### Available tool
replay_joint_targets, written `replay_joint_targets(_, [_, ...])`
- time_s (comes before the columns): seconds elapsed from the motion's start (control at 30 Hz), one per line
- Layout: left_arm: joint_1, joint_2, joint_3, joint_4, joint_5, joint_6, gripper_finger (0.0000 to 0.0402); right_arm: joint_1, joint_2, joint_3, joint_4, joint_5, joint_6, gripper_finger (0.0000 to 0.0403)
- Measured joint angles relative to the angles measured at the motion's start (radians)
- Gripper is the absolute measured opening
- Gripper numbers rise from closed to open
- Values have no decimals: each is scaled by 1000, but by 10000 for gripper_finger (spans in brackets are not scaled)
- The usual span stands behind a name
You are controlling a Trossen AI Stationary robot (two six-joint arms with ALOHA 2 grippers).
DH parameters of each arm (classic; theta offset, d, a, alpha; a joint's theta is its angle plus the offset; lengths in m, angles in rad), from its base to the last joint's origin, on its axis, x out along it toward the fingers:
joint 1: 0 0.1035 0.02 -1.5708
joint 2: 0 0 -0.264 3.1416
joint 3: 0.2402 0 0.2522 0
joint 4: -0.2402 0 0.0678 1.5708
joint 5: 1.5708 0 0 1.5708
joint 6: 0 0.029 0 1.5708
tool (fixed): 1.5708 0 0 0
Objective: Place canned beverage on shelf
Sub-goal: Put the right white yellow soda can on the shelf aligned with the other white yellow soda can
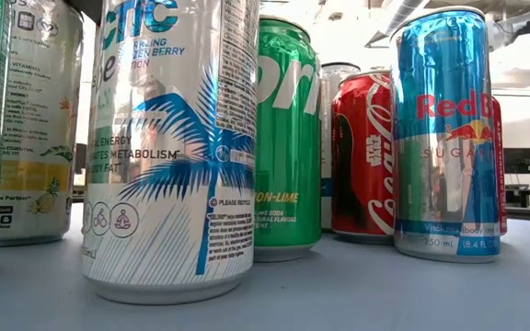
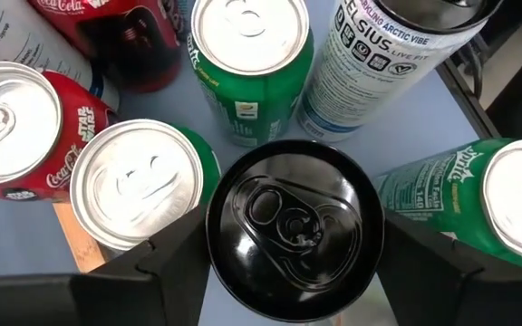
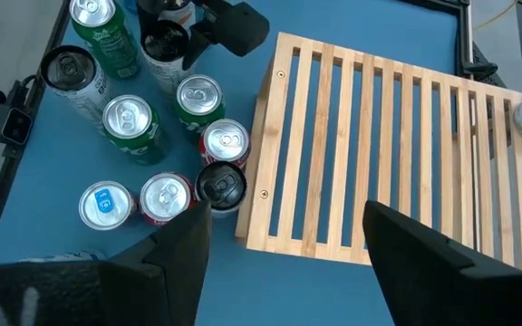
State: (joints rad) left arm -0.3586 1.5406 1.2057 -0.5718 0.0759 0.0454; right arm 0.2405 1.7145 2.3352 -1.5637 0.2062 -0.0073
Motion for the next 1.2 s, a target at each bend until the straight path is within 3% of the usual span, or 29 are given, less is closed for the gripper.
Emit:
replay_joint_targets(0.4, [-1, 0, 83, -89, -52, -116, 245, 0, -1, -1, -2, 1, -68, 271])
replay_joint_targets(0.77, [1, 0, 204, -116, -72, -211, 245, -46, -95, -1, 5, -1, -122, 271])
replay_joint_targets(1.2, [44, 0, 466, -268, -225, -263, 245, -137, -232, 0, -4, 1, -120, 271])
